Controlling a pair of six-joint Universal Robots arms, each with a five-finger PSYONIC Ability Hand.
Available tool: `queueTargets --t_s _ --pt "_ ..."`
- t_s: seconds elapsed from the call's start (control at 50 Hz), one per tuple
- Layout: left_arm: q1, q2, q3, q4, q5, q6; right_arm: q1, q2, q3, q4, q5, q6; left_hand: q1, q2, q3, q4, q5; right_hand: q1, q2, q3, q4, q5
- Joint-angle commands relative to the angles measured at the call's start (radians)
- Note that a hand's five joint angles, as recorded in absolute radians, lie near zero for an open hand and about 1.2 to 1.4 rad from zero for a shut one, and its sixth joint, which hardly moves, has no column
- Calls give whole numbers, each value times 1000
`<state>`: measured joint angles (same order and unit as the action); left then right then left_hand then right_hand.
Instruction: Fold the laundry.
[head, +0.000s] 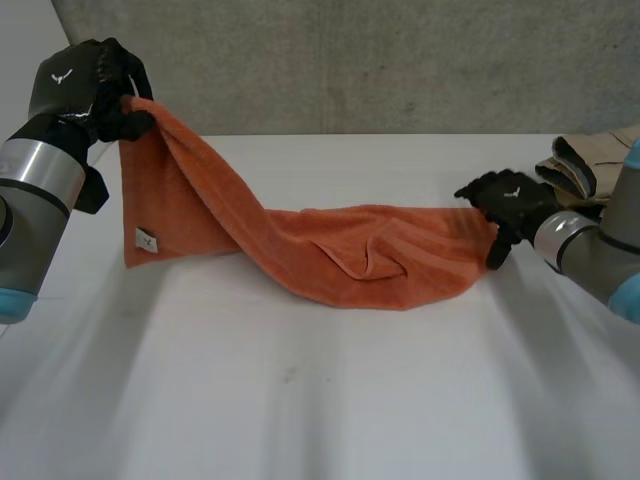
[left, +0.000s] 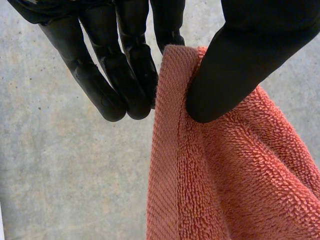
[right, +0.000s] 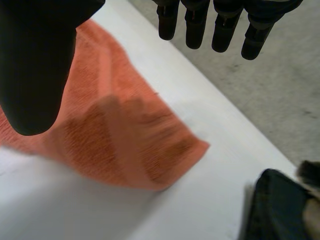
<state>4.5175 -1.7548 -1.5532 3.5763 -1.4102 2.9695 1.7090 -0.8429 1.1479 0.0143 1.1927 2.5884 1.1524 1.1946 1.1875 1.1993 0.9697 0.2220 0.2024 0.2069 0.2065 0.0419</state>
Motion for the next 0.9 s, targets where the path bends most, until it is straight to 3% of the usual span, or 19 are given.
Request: queueTargets --t_s 0.02,0.22,0.38,0.48,0.56,0.58,0.74,0.82,0.9 --pt "0 0 -1 7 -4 5 46 -27 -105 78 12 85 244 202 209 197 252 -42 -22 -27 -26 -36" --pt "3 0 -1 7 -4 6 172 169 -443 344 -206 -19 244 202 209 197 252 8 28 23 23 14" --pt "6 0 2 9 -4 8 211 356 -681 528 -225 -238 244 202 209 197 252 32 51 47 47 37" --pt "6 -3 4 10 -6 11 228 435 -744 555 -216 -310 244 202 209 197 252 76 95 91 91 81" --pt "6 -3 5 9 -6 16 230 464 -777 552 -180 -332 244 202 209 197 252 603 622 618 618 608" --pt "6 0 5 7 -7 17 227 464 -790 547 -159 -327 244 202 209 197 252 1113 1133 1128 1128 1118" --pt "12 2 13 7 -18 36 172 296 -708 536 -38 -280 244 202 209 197 252 1174 1194 1189 1190 1180" --pt "8 -3 33 -4 -16 69 114 98 -500 533 59 -241 244 202 209 197 252 1174 1194 1189 1190 1180" --pt "-3 -34 50 -98 -12 153 90 -40 -291 535 94 -251 244 202 209 197 252 1174 1194 1189 1190 1180"
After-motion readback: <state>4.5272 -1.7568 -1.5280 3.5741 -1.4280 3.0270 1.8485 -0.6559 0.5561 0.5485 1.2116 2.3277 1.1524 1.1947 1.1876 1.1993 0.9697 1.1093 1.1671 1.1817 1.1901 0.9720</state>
